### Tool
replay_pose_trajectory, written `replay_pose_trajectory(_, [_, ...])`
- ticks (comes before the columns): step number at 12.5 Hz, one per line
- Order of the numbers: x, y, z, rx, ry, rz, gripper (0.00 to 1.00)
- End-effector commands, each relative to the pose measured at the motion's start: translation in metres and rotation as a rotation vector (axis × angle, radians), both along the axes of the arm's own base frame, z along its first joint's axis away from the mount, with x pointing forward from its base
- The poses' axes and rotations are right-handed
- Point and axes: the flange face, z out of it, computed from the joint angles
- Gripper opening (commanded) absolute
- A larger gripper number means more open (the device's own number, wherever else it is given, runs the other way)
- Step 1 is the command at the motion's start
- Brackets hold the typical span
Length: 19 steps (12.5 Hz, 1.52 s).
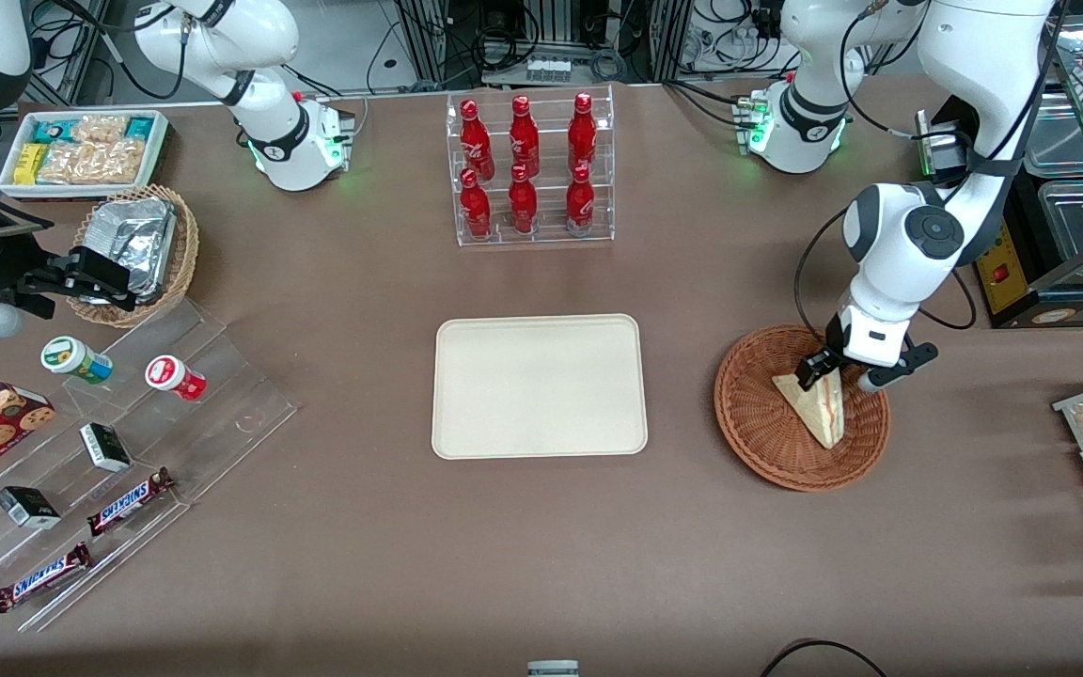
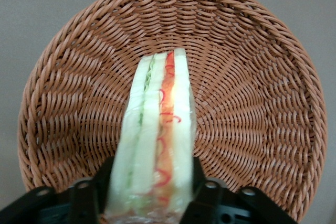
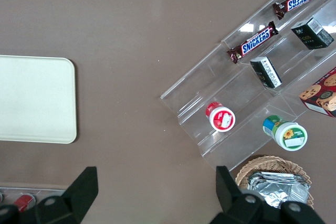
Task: Place sandwich from basket to tray
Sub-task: 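Close the left gripper on the sandwich and lift it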
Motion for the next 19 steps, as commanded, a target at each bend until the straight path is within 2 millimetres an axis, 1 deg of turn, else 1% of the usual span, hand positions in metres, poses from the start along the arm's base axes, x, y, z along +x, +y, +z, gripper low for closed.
replay_pose_trajectory(1, [0.003, -0.001, 0.005, -0.002, -0.022, 0.016, 0.00])
replay_pose_trajectory(3, [0.004, -0.009, 0.014, 0.001, -0.036, -0.005, 0.00])
replay_pose_trajectory(5, [0.003, -0.027, 0.026, 0.011, -0.041, -0.063, 0.00])
replay_pose_trajectory(7, [-0.001, -0.046, 0.034, 0.033, -0.010, -0.177, 0.00])
replay_pose_trajectory(8, [-0.002, -0.049, 0.037, 0.046, 0.012, -0.221, 0.00])
replay_pose_trajectory(10, [-0.005, -0.070, 0.051, 0.060, 0.042, -0.290, 0.00])
replay_pose_trajectory(12, [-0.005, -0.086, 0.070, 0.132, 0.082, -0.368, 0.00])
replay_pose_trajectory(13, [-0.001, -0.096, 0.087, 0.186, 0.125, -0.407, 0.00])
replay_pose_trajectory(15, [0.008, -0.120, 0.123, 0.223, 0.201, -0.440, 0.00])
replay_pose_trajectory(16, [0.008, -0.126, 0.134, 0.228, 0.224, -0.431, 0.00])
replay_pose_trajectory(17, [0.008, -0.137, 0.143, 0.222, 0.225, -0.410, 0.00])
replay_pose_trajectory(19, [0.004, -0.155, 0.152, 0.212, 0.211, -0.390, 0.00])
